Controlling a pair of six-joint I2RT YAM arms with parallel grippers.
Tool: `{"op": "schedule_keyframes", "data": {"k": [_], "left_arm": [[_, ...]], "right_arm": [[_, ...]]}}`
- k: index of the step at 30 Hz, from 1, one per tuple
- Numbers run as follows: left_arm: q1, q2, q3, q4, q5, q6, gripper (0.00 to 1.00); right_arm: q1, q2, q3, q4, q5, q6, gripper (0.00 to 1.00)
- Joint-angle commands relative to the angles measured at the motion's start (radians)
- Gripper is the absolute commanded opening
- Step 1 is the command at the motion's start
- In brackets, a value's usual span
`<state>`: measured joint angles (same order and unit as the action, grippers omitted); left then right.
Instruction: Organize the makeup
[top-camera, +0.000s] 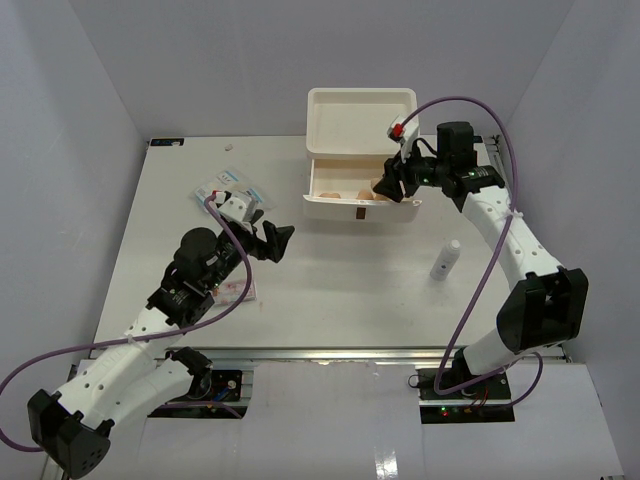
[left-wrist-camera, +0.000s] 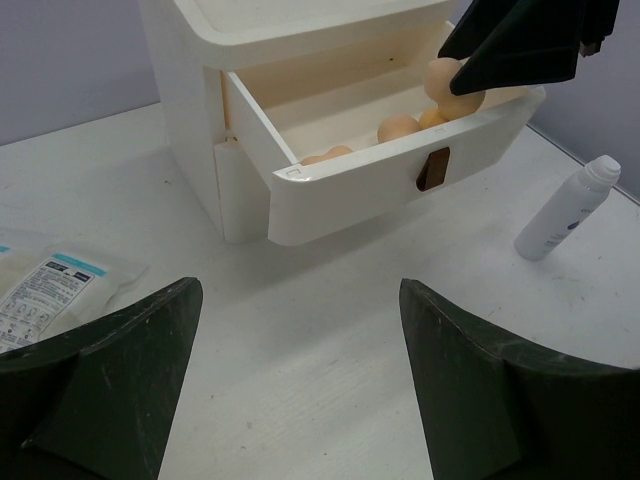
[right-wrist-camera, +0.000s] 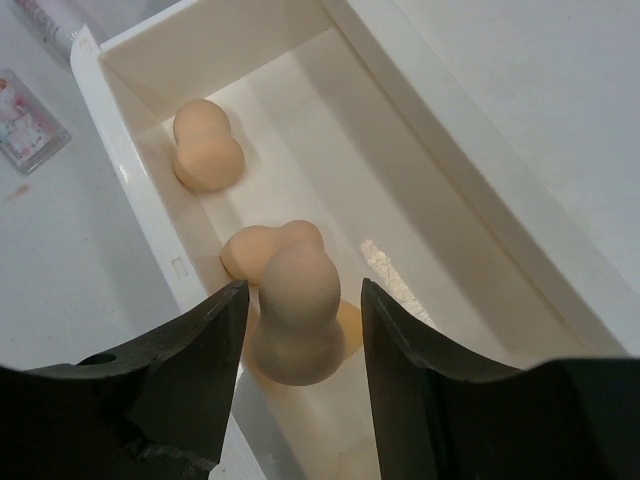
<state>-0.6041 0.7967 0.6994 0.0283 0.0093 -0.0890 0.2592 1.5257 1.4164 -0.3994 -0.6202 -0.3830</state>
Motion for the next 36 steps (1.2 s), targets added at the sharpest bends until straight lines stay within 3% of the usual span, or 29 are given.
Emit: {"op": "schedule_keyframes", "data": {"k": [1, 6, 10, 17, 21, 28, 36], "left_arm": [[0.006, 0.001, -0.005, 0.012, 0.023, 0.012, 0.91], [0.006, 0.006, -0.008, 0.020, 0.026, 0.004, 0.91], [0.006, 0.035, 0.019, 0.028, 0.023, -0.039, 0.91], [0.008, 0.225, 0.273, -0.043, 0.082, -0.215, 0.89], [0.012, 0.388, 0.467, -0.136, 0.088, -0.296, 0.80], [0.025, 0.704, 0.782, -0.288, 0.029, -0.375, 0.62], [0.036, 0.943, 1.051, -0.389, -0.142, -0.331, 0.60]], "right_arm": [[0.005, -0.016, 0.064, 0.019, 0.030, -0.026, 0.59], [0.005, -0.076, 0.068, 0.014, 0.000, -0.038, 0.62], [0.005, -0.141, 0.072, -0.056, -0.108, -0.167, 0.61], [0.005, -0.319, -0.137, -0.267, -0.383, -0.630, 0.56], [0.020, -0.397, -0.264, -0.408, -0.405, -0.861, 0.53], [0.034, -0.471, -0.409, -0.346, -0.307, -0.866, 0.39], [0.049, -0.512, -0.507, -0.224, -0.272, -0.773, 0.35]]}}
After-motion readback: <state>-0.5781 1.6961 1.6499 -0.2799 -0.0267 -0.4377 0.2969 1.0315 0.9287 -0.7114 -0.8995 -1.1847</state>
